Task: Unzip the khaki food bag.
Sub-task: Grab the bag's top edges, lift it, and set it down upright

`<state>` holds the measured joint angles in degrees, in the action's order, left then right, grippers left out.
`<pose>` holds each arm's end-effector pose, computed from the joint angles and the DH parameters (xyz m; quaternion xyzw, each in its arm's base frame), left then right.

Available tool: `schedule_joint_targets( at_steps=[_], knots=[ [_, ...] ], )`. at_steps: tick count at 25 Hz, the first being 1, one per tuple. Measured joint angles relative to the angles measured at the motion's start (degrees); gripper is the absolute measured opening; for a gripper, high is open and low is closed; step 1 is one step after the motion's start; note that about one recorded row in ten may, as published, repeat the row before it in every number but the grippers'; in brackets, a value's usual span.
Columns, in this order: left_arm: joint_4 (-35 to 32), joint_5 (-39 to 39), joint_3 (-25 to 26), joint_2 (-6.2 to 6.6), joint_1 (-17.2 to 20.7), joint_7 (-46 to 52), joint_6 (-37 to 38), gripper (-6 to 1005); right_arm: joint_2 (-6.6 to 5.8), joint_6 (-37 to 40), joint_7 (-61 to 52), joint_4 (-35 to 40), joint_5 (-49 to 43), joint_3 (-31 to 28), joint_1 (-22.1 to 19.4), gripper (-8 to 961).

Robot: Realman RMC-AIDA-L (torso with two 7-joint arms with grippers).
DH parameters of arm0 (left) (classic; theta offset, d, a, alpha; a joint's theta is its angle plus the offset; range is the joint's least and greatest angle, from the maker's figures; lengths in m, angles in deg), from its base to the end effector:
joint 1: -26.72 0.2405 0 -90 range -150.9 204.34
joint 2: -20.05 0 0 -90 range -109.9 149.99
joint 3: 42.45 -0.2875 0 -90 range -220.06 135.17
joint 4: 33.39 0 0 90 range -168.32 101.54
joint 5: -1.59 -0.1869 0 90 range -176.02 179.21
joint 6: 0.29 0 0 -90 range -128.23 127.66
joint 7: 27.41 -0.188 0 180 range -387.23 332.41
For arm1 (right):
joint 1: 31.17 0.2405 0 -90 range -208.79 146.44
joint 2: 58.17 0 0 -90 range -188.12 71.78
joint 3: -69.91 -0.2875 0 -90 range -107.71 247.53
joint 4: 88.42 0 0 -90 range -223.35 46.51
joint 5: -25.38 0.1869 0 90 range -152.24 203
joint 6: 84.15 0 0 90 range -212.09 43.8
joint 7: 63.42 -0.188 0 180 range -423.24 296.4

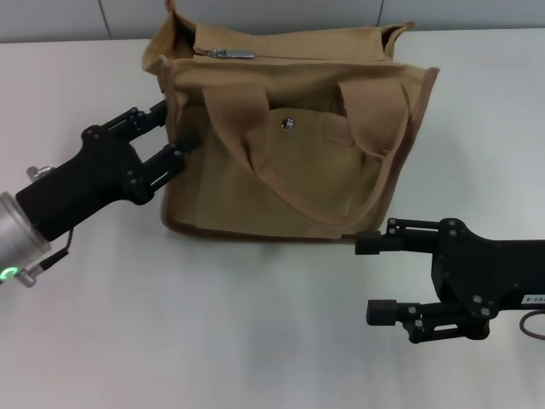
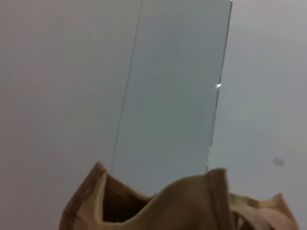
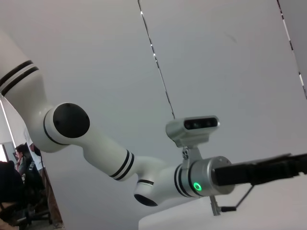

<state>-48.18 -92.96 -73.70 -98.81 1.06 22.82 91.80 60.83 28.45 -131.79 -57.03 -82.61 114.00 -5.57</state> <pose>-0.2604 0.3209 -0.0456 -0.8494 -0.1829 -0.4203 0.2618 0.2247 0.2499 -0.0516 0.9201 -0.1281 -0.3684 0.0361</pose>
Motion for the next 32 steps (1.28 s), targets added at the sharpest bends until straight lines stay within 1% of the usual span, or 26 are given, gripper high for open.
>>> schedule_joint_targets(
  at_steps=[4,10,15,21,23,24,25,27,28,29,30,31,32],
  knots=[
    [1.24,0.00,0.29,-0.08,-1.21,-0.60,-2.66,542,0.00,0.09,0.02,-0.09,0.05,-0.77,-0.36,779],
    [1.82,1.07,0.82,-0.16,-1.29,-1.25,-3.63,519,0.00,0.23,0.05,-0.17,0.07,-1.68,-0.54,777],
    [2.14,2.03,0.74,-0.14,-0.93,-1.32,-3.32,307,0.04,0.20,0.07,-0.19,0.07,-1.66,-0.55,777],
    [2.09,2.37,1.01,-0.03,-0.64,-2.01,-3.04,86,0.09,-0.02,0.08,-0.19,0.17,-1.64,-0.49,776],
    [1.99,2.67,1.10,0.02,-0.56,-2.01,-3.04,86,0.09,-0.09,0.08,-0.19,0.27,-1.64,-0.49,776],
    [0.84,5.53,1.16,0.28,-0.07,-1.61,-2.76,86,0.09,-0.18,0.08,-0.19,0.60,-1.84,-0.52,776],
    [0.84,5.53,1.16,0.28,-0.07,-1.61,-2.76,86,0.09,-0.21,0.08,-0.20,0.74,-2.25,-0.55,776],
    [-0.95,8.73,1.16,0.53,0.64,-0.02,-1.69,86,0.09,-0.22,0.08,-0.32,0.82,-2.84,-0.59,776],
    [-2.43,10.93,1.16,0.65,1.24,1.41,-0.50,86,0.09,-0.23,0.09,-0.71,0.85,-3.90,-0.62,776],
    [-2.43,10.93,1.16,0.65,1.24,1.41,-0.50,86,0.09,-0.31,0.43,-2.13,0.87,-6.33,-0.68,776],
    [-5.45,15.20,1.20,0.75,2.31,4.07,2.11,86,0.09,-0.31,0.43,-2.13,0.87,-6.33,-0.68,776],
    [-6.19,16.50,1.20,0.75,2.56,4.79,3.01,86,0.09,-0.48,1.63,-4.21,0.89,-9.07,-0.69,776],
    [-6.74,17.58,1.22,0.76,2.70,5.34,4.03,86,0.09,-0.48,1.63,-4.21,0.89,-9.07,-0.69,776]
  ],
)
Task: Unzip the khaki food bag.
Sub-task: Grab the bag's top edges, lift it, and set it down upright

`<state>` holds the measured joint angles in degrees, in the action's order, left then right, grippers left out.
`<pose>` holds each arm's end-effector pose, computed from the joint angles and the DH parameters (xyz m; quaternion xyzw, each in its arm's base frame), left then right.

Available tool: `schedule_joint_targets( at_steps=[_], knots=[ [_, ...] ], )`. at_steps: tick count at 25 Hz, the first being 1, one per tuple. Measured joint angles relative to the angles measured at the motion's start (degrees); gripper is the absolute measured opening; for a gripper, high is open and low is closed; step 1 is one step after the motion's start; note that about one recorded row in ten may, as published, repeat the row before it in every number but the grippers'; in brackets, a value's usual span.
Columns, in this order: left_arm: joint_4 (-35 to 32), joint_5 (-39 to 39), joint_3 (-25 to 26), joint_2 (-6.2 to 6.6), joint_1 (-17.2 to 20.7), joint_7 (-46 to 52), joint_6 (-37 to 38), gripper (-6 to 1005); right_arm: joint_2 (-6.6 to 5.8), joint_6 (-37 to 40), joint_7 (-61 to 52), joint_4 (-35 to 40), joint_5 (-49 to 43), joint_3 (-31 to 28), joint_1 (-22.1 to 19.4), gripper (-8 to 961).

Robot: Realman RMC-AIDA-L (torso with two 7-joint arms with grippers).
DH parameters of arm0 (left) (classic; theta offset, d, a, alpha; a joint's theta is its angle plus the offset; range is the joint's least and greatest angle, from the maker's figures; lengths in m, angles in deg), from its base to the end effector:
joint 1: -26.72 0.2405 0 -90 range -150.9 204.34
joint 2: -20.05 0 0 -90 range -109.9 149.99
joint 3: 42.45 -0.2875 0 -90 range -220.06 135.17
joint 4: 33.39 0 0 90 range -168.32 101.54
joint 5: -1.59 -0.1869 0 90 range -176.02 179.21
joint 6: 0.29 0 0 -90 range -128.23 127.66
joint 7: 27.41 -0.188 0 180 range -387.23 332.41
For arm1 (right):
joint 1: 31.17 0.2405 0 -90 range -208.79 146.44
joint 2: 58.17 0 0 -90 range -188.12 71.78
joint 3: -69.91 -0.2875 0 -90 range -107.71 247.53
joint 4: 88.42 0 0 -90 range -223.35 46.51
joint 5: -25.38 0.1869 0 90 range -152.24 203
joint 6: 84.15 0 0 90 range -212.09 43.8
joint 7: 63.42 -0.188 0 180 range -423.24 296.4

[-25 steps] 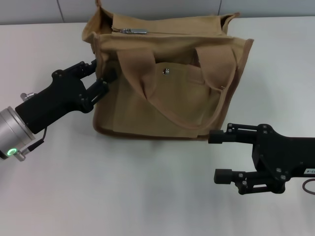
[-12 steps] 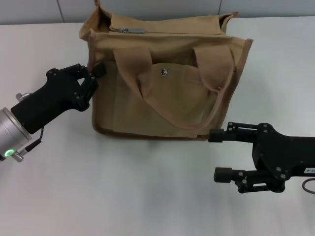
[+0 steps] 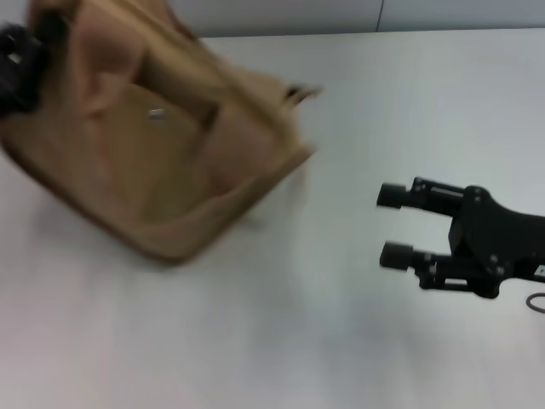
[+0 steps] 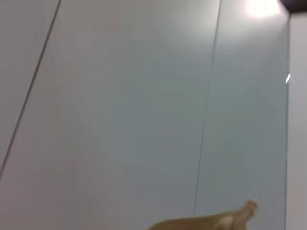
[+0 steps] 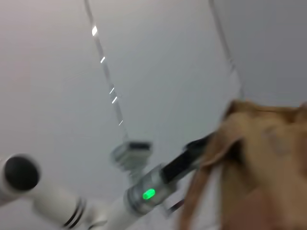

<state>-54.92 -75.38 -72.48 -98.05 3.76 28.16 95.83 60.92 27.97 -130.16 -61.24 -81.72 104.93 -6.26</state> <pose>-0.2641 0.3377 0.0356 -0.7614 -0.1635 -0.5086 0.3674 0.2296 0.2617 -0.0390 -0.8911 0.1581 0.4241 0.0319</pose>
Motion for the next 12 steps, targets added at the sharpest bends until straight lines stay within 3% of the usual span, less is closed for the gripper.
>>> schedule_joint_targets(
  at_steps=[4,6,7,9,11,12],
  knots=[
    [-0.09,1.02,-2.81,-0.32,-0.81,-1.52,3.99,86,0.00,-0.76,4.81,-6.09,0.04,-9.37,-0.03,776],
    [2.45,0.51,-8.01,-0.48,-1.69,-5.95,3.34,86,0.00,-1.19,6.42,-7.36,0.05,-11.34,-0.14,775],
    [6.15,0.37,-13.17,-0.78,-2.52,-11.00,1.77,86,0.03,-2.30,10.51,-9.54,0.06,-14.58,-0.53,775],
    [8.68,0.42,-15.63,-0.90,-2.99,-14.46,0.43,86,0.14,-3.09,13.07,-10.44,0.07,-15.55,-0.82,775],
    [13.86,0.63,-17.85,-1.06,-3.77,-20.46,-1.80,87,0.33,-5.92,21.01,-12.79,0.08,-16.64,-1.31,775],
    [16.26,0.71,-18.26,-1.07,-4.05,-22.97,-2.60,87,0.41,-10.82,32.92,-17.51,0.09,-17.40,-1.46,775]
  ],
)
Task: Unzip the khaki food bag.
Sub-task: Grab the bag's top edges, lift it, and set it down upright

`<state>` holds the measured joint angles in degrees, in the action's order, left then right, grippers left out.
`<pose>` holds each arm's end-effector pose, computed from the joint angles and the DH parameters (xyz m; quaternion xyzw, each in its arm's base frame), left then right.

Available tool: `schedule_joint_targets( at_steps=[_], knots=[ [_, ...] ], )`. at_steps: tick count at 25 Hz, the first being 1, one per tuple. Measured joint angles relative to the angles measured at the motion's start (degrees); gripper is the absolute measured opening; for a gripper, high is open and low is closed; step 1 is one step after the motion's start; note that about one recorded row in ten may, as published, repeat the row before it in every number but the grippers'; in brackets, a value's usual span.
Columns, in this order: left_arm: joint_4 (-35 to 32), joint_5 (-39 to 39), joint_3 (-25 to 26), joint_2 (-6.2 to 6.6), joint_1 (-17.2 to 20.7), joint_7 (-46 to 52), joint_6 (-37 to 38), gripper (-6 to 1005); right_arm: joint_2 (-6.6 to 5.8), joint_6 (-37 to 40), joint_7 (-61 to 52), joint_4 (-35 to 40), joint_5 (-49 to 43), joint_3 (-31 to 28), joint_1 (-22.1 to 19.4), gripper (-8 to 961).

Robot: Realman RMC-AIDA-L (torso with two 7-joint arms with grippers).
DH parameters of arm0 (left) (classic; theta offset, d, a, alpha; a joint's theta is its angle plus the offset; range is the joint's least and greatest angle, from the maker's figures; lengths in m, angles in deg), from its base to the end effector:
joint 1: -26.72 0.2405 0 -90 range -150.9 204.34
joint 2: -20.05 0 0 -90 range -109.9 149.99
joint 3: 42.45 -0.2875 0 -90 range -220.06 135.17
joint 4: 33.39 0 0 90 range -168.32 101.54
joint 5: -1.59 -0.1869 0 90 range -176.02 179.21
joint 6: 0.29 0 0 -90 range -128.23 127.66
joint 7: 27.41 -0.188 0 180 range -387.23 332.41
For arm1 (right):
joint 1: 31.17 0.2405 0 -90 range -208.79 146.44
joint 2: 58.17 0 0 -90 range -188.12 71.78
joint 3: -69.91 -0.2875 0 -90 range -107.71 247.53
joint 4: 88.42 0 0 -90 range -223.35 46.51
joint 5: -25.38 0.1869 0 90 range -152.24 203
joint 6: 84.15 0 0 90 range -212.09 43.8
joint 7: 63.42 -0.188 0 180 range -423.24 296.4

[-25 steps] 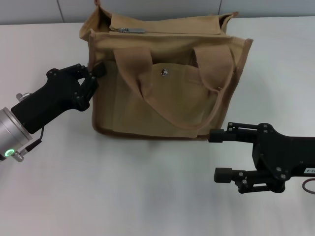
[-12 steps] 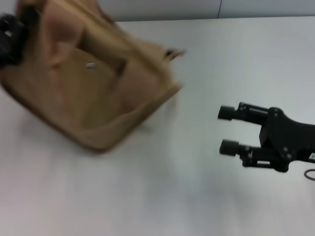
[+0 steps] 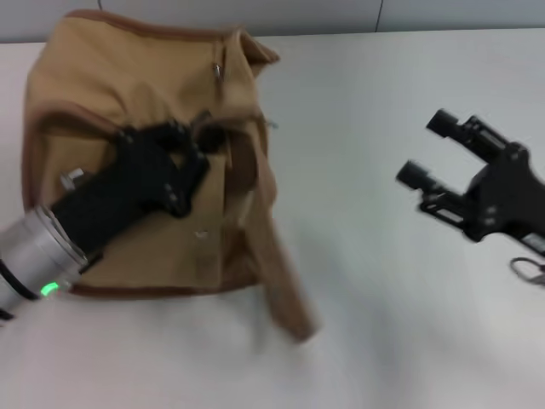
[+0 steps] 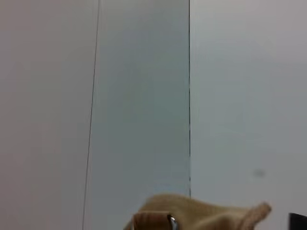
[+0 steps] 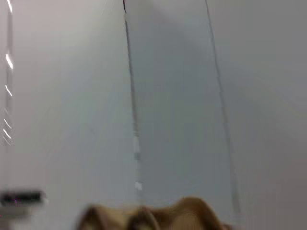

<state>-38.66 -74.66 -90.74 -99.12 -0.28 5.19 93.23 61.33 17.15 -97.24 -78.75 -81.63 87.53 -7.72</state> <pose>-0.2392 0.3087 -0.0664 -0.8477 -0.1012 -0.4368 0.2835 0.2553 0.2847 -0.0480 -0.8429 0.0906 0.4448 0.2888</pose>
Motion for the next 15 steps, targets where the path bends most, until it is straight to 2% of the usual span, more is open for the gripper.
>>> schedule_joint_targets(
  at_steps=[2,3,4,5,6,7,8,10,15],
  knots=[
    [1.85,0.00,-0.17,0.00,-0.12,-1.90,-0.51,87,0.08,-5.43,12.24,-5.34,0.00,-1.20,0.07,775],
    [2.74,-0.03,-0.18,0.00,-0.13,-2.85,-0.74,87,0.08,-5.43,12.24,-5.34,0.00,-1.20,0.07,775],
    [3.30,-0.09,-0.20,-0.01,-0.07,-3.33,-0.88,87,0.21,-8.51,19.65,-8.56,0.00,-1.87,0.21,775],
    [3.94,-0.09,-0.23,-0.01,0.21,-3.75,-1.03,87,0.32,-14.23,33.65,-15.06,0.00,-3.85,0.87,775],
    [3.94,-0.09,-0.23,-0.01,0.21,-3.75,-1.03,87,0.32,-14.23,33.65,-15.06,0.00,-3.85,0.87,775],
    [4.29,-0.11,-0.37,-0.01,0.37,-3.79,-1.07,87,0.38,-19.70,46.21,-21.90,0.00,-6.60,1.91,775],
    [4.29,-0.11,-0.37,-0.01,0.37,-3.79,-1.07,87,0.38,-19.70,46.21,-21.90,0.00,-6.60,1.91,775],
    [4.55,-0.16,-0.66,-0.01,0.35,-3.80,-1.10,87,0.39,-25.18,56.50,-28.11,-0.16,-10.27,3.45,775],
    [5.36,-0.89,-1.13,-0.01,-0.34,-3.83,-1.22,87,0.41,-28.41,59.69,-31.91,-0.51,-14.47,5.26,774]
  ],
)
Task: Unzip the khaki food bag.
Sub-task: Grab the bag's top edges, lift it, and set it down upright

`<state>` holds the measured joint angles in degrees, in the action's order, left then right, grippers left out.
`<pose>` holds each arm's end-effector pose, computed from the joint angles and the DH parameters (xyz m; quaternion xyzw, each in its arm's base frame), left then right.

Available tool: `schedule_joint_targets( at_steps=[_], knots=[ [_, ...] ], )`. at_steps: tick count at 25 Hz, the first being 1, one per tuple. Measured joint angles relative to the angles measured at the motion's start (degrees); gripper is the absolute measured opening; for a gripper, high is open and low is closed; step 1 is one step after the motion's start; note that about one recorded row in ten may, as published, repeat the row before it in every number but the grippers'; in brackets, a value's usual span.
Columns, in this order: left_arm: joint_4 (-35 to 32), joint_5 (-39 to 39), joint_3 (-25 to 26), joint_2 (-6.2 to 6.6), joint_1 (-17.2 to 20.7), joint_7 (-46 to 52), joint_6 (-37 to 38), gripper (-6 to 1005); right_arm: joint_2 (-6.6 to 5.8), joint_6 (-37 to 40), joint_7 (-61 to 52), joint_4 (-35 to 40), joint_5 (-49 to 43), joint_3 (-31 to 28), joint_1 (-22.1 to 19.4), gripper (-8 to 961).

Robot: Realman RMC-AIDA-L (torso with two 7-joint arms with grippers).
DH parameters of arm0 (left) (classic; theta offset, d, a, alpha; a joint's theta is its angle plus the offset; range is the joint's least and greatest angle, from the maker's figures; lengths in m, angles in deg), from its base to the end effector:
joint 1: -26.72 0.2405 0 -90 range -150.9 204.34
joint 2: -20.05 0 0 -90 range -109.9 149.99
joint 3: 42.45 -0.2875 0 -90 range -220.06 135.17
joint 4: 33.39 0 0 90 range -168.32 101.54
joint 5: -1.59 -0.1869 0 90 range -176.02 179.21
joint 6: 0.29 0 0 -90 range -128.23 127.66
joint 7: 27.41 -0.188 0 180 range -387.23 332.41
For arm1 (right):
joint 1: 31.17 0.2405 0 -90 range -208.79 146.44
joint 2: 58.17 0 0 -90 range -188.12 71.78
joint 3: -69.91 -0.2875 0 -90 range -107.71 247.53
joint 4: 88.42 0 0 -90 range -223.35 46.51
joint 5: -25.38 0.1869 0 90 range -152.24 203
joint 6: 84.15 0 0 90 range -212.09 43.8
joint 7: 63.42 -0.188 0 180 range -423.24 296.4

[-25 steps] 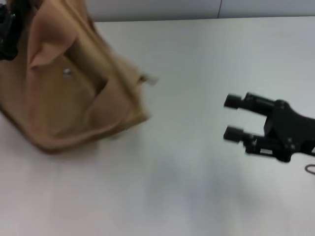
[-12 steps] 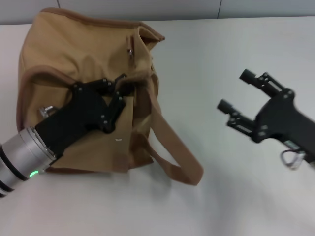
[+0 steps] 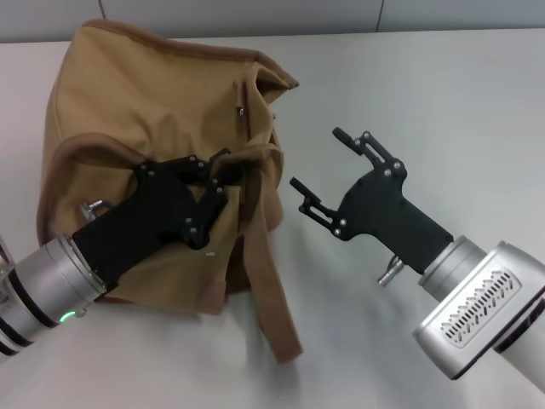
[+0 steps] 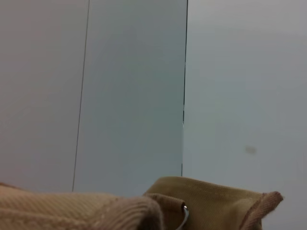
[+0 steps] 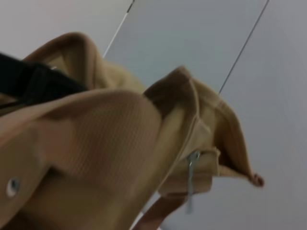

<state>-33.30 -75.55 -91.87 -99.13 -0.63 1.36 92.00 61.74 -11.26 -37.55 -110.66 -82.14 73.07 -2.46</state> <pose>-0.2444 0.2960 -0.0850 -0.8583 -0.1159 -0.4195 0.2717 0.2290 0.3116 -0.1353 -0.8495 -0.0658 0.2528 0.4584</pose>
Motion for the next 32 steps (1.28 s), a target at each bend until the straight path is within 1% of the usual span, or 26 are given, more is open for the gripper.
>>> schedule_joint_targets(
  at_steps=[13,24,26,32],
  knots=[
    [0.58,-0.08,-0.40,0.00,-0.11,-0.03,-0.48,86,0.06,-0.01,-0.24,-3.54,-0.25,-0.09,3.03,774],
    [1.21,-0.14,-0.43,0.01,-0.46,-0.03,-0.43,86,0.06,-0.05,-0.38,-4.73,-0.59,-0.12,3.83,773],
    [1.37,-0.13,-0.47,0.01,-0.47,-0.03,-0.30,87,0.06,-0.06,-0.38,-5.11,-0.93,-0.21,3.94,604],
    [2.00,-0.13,-0.58,0.01,-0.61,-0.02,0.51,87,0.06,-0.62,-0.39,-5.36,-1.12,-0.35,4.44,387]
  ],
)
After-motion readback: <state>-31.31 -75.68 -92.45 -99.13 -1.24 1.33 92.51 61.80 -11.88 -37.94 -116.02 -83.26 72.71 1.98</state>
